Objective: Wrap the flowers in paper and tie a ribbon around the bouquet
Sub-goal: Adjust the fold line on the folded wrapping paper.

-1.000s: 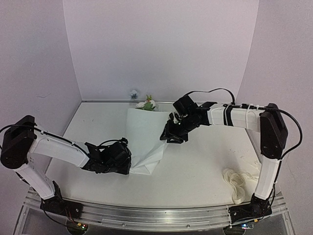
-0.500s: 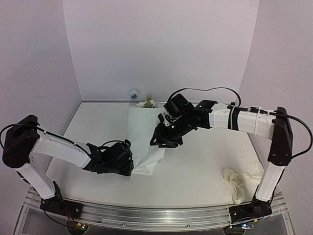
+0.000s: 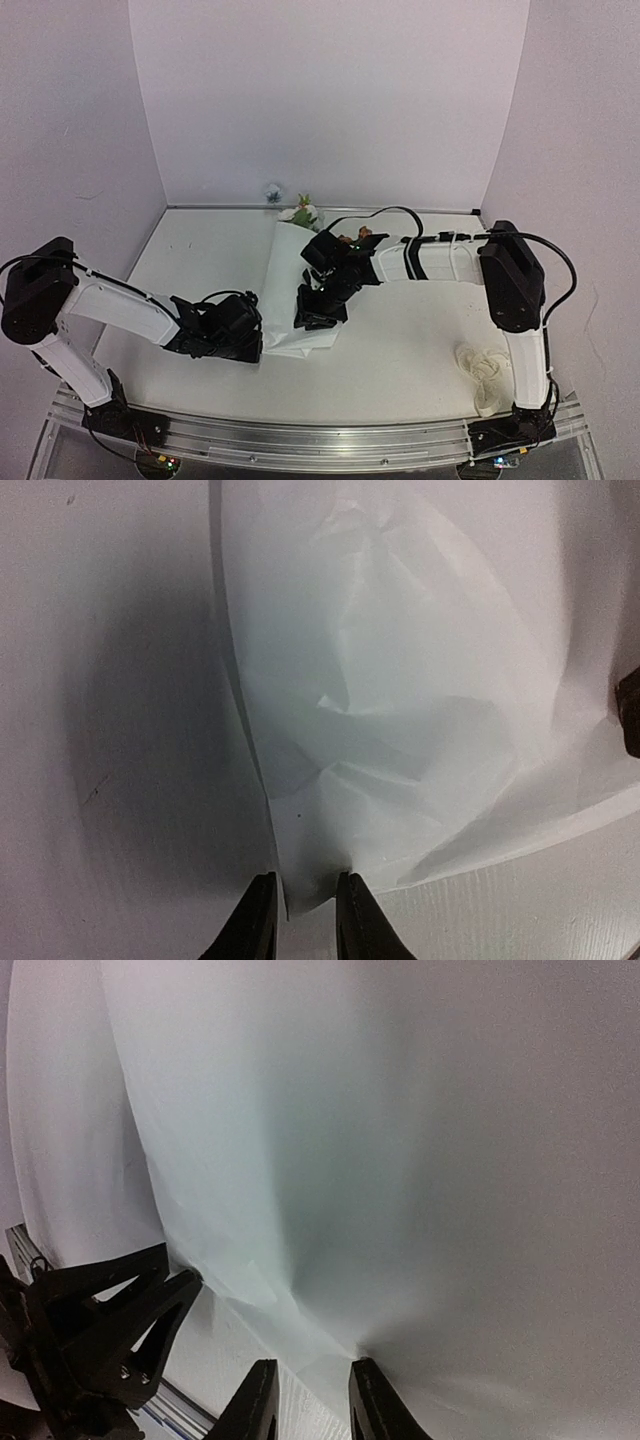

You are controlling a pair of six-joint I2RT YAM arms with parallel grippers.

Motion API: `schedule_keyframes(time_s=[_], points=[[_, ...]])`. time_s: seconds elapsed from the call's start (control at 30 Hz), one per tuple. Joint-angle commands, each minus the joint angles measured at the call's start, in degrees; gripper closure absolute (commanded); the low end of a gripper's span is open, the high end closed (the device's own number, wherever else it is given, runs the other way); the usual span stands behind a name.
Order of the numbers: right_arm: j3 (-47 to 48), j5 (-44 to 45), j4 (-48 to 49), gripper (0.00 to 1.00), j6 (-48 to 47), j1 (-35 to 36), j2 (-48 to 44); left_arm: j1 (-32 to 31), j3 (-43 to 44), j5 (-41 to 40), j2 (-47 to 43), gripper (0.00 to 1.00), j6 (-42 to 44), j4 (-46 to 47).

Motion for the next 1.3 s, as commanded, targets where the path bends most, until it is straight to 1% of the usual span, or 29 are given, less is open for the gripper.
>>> schedule_keyframes(time_s=[0.0,0.17,0.23,0.37,0.53,0.67,0.77,0.87,1.0,1.27], points=[[2.24,0.90,1.84,0.73,0.41,0.86,0.88,0.95,-0.67,1.52,-3.23,0.83,-3.49,-2.09],[2.22,1.70,1.86,0.73,-0.58,1.07,0.65,2.41,1.63,5.55,-11.77,0.84,-3.01,-5.41],[2.27,1.72,1.86,0.73,-1.05,1.09,0.41,3.53,2.71,8.64,-13.68,0.84,-2.15,-4.60],[2.82,1.90,1.76,0.73,-1.60,1.10,0.08,7.70,4.12,18.07,-11.27,0.88,-0.95,-1.28],[3.29,1.72,1.25,0.73,-2.04,1.10,0.07,9.10,5.63,21.81,-7.61,0.90,0.04,0.87],[2.68,2.20,1.10,0.73,-2.16,1.06,-0.57,10.90,3.55,25.18,-3.40,0.92,-0.51,5.15],[2.71,1.87,0.89,0.73,-2.14,1.06,-0.64,11.49,1.77,24.73,-1.09,0.94,-2.17,5.69],[2.81,1.61,0.74,0.72,-2.31,1.06,-0.56,12.85,-0.66,24.03,0.22,0.96,-5.68,4.96],[3.92,1.08,0.26,0.72,-2.18,1.13,0.38,12.99,-3.59,24.30,-0.17,0.97,-9.32,4.44],[7.50,0.25,-1.49,0.71,-2.33,1.80,2.24,13.00,-4.99,26.64,-0.78,0.99,-10.04,4.46]])
